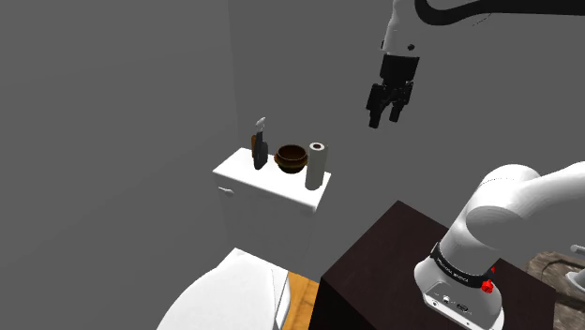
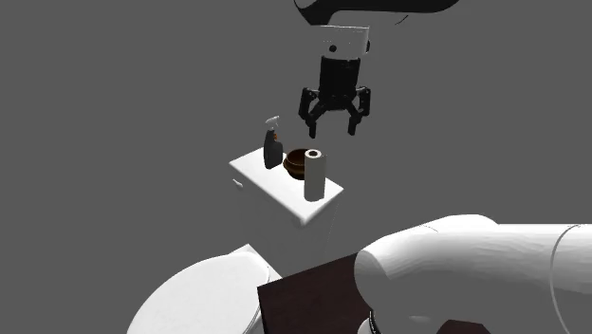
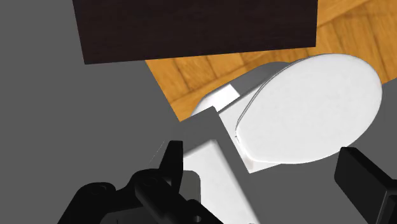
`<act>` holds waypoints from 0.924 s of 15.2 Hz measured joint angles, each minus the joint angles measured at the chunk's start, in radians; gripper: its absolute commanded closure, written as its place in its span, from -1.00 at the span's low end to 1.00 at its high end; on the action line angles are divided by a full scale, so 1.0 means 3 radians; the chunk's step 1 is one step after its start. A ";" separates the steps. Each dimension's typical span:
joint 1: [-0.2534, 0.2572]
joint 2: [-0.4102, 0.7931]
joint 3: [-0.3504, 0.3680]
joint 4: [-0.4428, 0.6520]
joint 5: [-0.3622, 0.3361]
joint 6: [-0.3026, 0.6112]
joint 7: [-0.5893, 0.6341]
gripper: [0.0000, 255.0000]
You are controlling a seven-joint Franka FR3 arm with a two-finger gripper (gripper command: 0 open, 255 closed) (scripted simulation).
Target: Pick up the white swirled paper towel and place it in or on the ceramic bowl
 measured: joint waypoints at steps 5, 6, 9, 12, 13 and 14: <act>-0.0016 0.0253 -0.0002 -0.0058 -0.0058 0.0350 -0.0071 -1.00; -0.0020 0.0343 0.0000 -0.0073 -0.0074 0.0469 -0.0088 -1.00; -0.0047 0.0601 -0.0023 -0.0128 -0.0141 0.0827 -0.0173 -1.00; -0.0067 0.0943 -0.0030 -0.0066 -0.0200 0.1157 -0.0225 -1.00; -0.0080 0.1040 -0.0042 -0.0047 -0.0225 0.1252 -0.0254 -1.00; -0.0084 0.1153 -0.0040 -0.0020 -0.0243 0.1354 -0.0263 -1.00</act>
